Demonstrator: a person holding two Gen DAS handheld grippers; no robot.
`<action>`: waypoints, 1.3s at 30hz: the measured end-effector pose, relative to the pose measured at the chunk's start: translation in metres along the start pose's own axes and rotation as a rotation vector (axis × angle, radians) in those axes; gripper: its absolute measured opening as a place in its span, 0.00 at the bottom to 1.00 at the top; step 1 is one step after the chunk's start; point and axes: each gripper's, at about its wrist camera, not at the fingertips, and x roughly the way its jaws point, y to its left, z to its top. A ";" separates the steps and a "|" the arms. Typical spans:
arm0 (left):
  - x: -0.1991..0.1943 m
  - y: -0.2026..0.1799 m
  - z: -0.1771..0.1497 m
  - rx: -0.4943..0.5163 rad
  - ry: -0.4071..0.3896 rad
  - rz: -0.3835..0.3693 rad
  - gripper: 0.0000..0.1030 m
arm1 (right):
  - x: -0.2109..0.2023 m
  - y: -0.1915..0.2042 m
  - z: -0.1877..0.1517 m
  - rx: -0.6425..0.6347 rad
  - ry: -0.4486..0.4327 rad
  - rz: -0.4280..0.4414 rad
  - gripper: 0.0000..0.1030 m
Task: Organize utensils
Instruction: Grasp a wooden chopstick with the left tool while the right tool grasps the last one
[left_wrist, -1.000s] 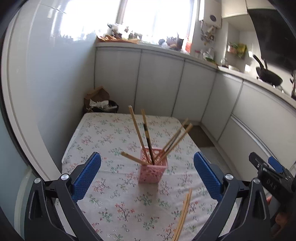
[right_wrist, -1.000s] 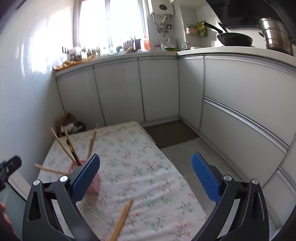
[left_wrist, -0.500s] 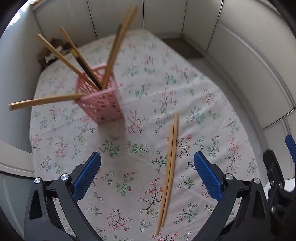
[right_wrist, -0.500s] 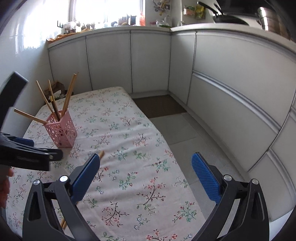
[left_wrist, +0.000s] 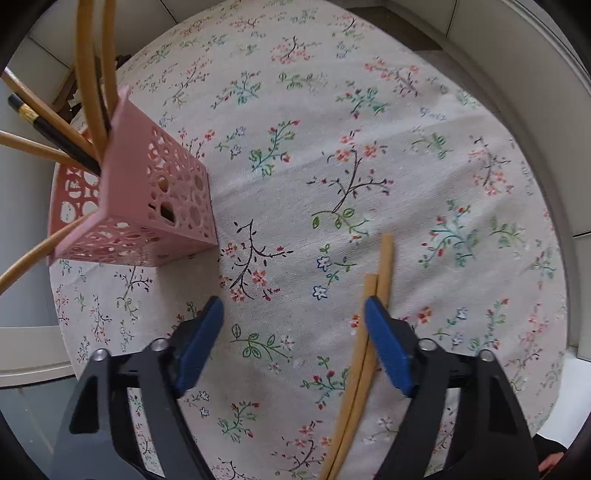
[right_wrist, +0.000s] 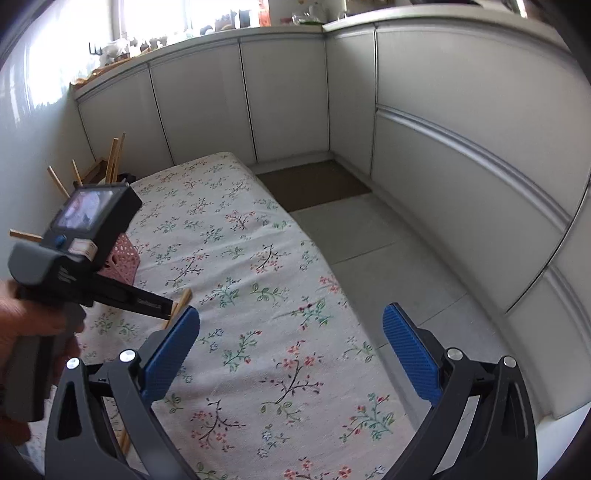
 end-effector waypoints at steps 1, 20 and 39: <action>0.004 0.000 0.000 -0.002 0.006 0.005 0.61 | 0.001 -0.001 0.000 0.010 0.005 0.004 0.94; 0.002 0.008 -0.001 0.003 -0.033 -0.059 0.61 | 0.002 0.000 0.000 0.019 0.023 0.005 0.94; -0.003 0.047 -0.104 -0.034 -0.158 -0.288 0.06 | 0.051 0.032 0.003 -0.037 0.154 -0.049 0.94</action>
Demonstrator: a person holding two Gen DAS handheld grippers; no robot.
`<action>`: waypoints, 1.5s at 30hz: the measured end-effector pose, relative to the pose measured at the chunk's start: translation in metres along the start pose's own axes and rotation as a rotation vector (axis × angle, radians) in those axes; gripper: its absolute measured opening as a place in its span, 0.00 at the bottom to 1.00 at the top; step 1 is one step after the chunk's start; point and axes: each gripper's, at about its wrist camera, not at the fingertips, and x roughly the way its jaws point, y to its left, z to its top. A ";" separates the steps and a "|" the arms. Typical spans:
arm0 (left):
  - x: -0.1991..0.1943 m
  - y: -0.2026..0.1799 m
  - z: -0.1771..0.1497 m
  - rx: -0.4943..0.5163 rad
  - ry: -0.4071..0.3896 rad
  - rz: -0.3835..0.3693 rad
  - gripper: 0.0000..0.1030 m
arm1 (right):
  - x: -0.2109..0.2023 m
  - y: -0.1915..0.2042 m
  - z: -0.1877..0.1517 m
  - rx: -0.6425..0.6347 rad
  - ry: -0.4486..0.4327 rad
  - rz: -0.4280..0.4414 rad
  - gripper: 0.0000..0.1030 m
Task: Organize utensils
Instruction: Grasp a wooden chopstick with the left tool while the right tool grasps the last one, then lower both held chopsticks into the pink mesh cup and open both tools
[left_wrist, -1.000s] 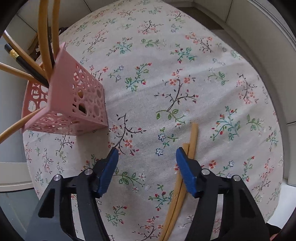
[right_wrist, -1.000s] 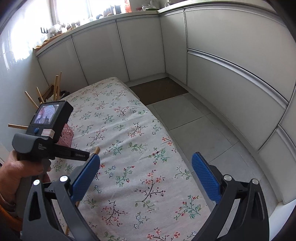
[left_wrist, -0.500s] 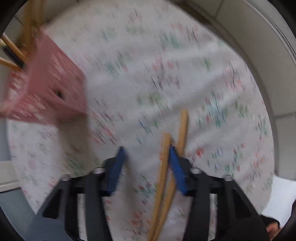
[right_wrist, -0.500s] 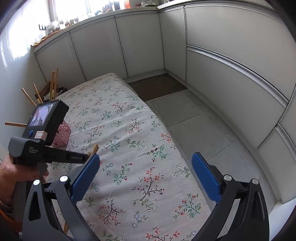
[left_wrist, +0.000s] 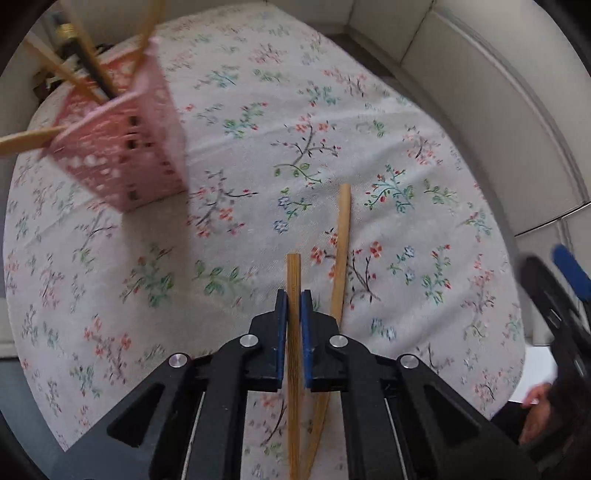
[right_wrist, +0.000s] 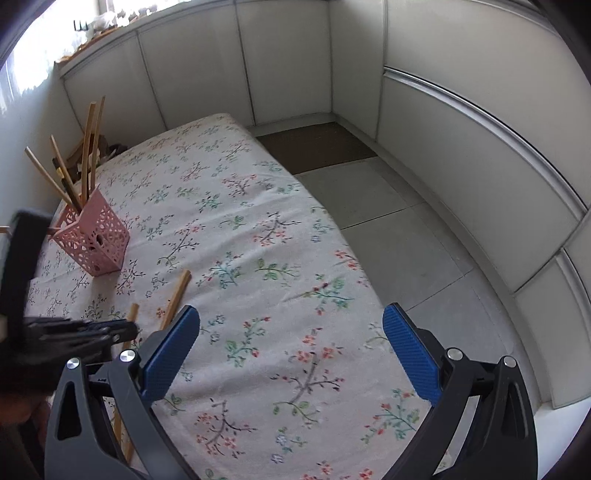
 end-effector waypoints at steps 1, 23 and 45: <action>-0.011 0.006 -0.008 -0.005 -0.034 -0.008 0.06 | 0.010 0.011 0.005 -0.009 0.033 -0.008 0.94; -0.158 0.039 -0.039 -0.110 -0.401 -0.035 0.06 | 0.025 0.086 -0.009 0.001 0.027 0.190 0.07; -0.262 -0.004 -0.019 -0.099 -0.709 0.021 0.06 | -0.179 0.071 0.032 -0.126 -0.529 0.362 0.07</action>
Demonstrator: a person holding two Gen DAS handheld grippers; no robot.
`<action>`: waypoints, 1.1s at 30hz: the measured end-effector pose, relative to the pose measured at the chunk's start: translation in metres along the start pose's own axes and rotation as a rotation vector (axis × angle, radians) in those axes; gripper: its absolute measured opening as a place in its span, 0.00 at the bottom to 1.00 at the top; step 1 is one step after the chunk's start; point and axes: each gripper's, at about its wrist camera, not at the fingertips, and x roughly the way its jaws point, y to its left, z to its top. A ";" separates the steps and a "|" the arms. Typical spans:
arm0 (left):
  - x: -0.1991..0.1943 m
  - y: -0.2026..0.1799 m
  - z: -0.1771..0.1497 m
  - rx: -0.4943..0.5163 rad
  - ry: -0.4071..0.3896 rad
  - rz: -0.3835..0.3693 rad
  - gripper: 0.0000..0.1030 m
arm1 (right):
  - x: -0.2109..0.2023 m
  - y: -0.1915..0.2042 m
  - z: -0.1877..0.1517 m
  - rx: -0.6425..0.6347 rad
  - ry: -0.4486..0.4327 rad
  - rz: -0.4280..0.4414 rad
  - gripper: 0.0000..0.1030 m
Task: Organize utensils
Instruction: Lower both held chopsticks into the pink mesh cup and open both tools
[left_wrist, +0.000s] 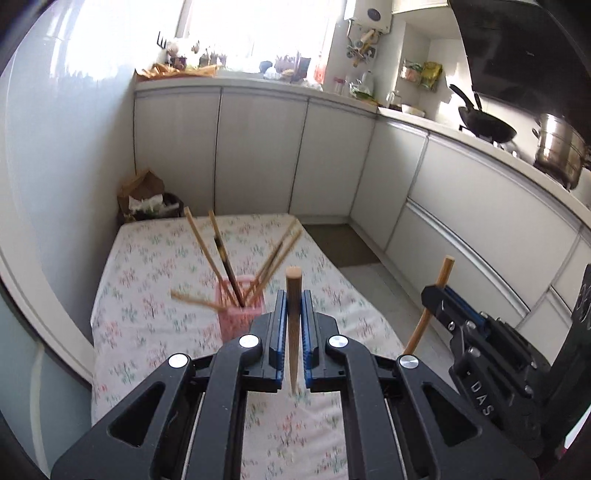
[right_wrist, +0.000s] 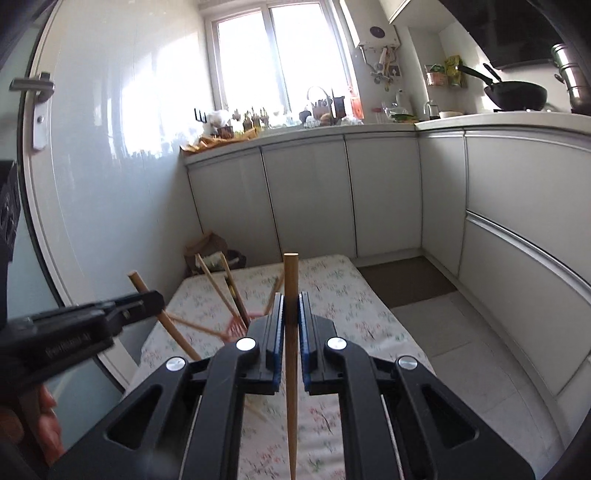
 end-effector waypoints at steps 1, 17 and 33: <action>0.002 0.001 0.007 -0.001 -0.009 0.008 0.06 | 0.007 0.002 0.010 0.004 -0.013 0.007 0.07; 0.051 0.046 0.097 -0.044 -0.141 0.101 0.06 | 0.076 0.023 0.072 0.050 -0.134 0.063 0.07; 0.036 0.071 0.095 -0.070 -0.294 0.193 0.46 | 0.118 0.042 0.061 0.073 -0.203 0.065 0.07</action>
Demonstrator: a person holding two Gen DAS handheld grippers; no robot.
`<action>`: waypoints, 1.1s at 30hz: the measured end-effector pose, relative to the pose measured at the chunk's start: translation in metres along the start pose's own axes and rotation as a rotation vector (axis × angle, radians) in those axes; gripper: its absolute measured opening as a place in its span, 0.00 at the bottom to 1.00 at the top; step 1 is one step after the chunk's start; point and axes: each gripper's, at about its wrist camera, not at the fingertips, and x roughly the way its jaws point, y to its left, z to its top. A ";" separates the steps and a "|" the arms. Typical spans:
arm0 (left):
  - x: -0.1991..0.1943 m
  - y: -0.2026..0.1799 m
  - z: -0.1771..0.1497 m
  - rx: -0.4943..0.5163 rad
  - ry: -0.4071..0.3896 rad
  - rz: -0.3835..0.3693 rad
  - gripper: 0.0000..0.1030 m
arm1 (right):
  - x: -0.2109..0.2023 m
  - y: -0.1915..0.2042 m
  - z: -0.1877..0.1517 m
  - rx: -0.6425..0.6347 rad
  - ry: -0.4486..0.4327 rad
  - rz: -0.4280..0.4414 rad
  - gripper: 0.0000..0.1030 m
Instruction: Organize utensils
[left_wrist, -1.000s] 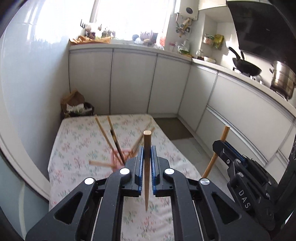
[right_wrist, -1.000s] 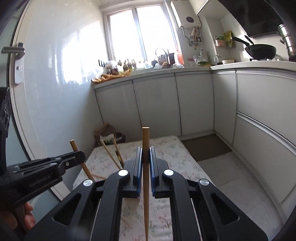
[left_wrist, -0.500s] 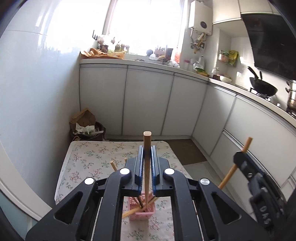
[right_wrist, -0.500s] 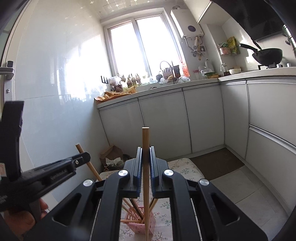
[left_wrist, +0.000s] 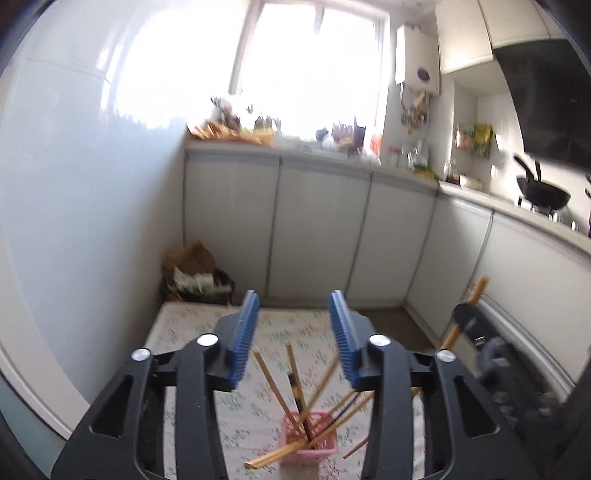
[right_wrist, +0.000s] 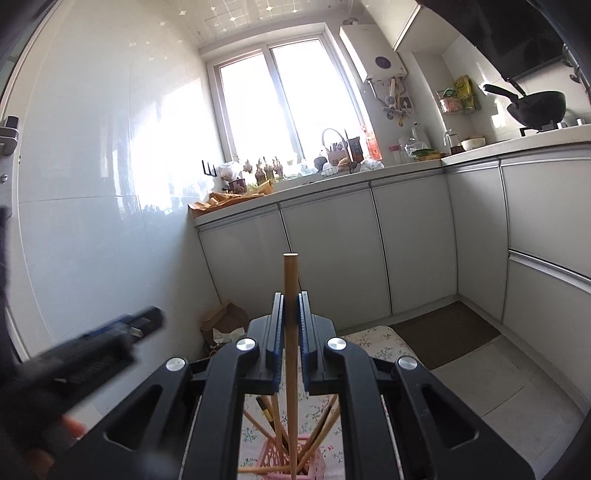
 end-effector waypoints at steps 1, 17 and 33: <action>-0.008 0.005 0.004 -0.007 -0.024 0.009 0.56 | 0.007 0.001 -0.001 0.012 -0.005 0.000 0.07; -0.024 0.025 -0.014 -0.061 -0.017 0.145 0.75 | 0.009 -0.005 -0.022 -0.013 0.040 -0.142 0.57; -0.099 -0.007 -0.054 -0.021 0.043 0.183 0.93 | -0.118 -0.023 -0.018 -0.056 0.096 -0.315 0.94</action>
